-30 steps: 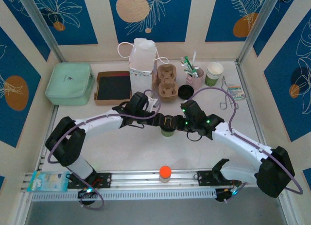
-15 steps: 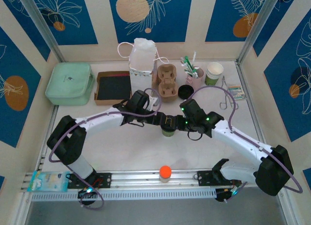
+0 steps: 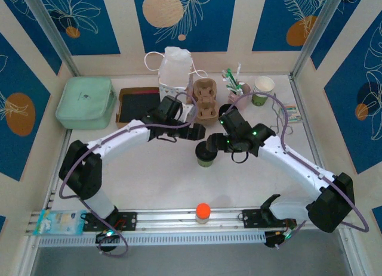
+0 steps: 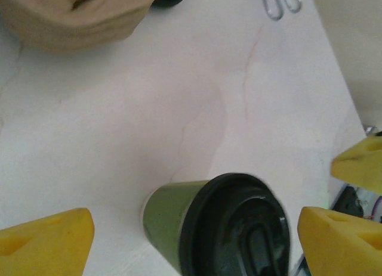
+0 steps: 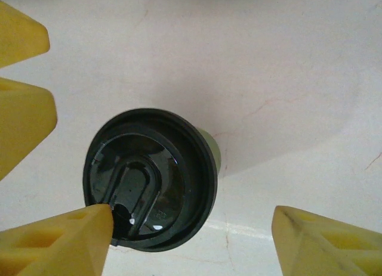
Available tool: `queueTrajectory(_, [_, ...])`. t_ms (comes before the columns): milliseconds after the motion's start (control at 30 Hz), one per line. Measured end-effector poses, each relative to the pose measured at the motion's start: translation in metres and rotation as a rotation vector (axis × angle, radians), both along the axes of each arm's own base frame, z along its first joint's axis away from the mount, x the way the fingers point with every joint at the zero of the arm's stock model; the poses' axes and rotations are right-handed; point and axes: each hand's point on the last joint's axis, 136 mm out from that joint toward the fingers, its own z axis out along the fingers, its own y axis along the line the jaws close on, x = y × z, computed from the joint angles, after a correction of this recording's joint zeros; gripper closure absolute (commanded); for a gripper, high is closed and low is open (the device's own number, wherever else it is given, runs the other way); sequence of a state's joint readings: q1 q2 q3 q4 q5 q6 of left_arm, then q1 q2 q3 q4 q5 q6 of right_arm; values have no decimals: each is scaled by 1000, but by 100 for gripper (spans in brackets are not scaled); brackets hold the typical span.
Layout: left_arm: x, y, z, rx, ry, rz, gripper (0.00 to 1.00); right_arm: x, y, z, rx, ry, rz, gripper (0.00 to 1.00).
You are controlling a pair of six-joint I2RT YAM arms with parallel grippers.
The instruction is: Pack the takeout coffee
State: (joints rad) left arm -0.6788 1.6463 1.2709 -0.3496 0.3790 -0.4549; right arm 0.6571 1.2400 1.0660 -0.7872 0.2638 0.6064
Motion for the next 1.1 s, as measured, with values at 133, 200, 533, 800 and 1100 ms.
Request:
queueTrajectory(133, [-2,2,16,-23,-27,-4,9,1,5,7,-30,1,28,17])
queueTrajectory(200, [-7,9,21,-34,-36,4,9,-2,10,9,-49,11,51,14])
queueTrajectory(533, [-26,76,1,-24,-6,138,8,-10,35,-6,-140,133,94,13])
queueTrajectory(800, [-38,101,-7,-6,-9,189,8,-9,41,-23,-221,201,75,11])
queueTrajectory(1100, [-41,110,-15,5,-2,207,8,-9,41,-37,-276,236,64,12])
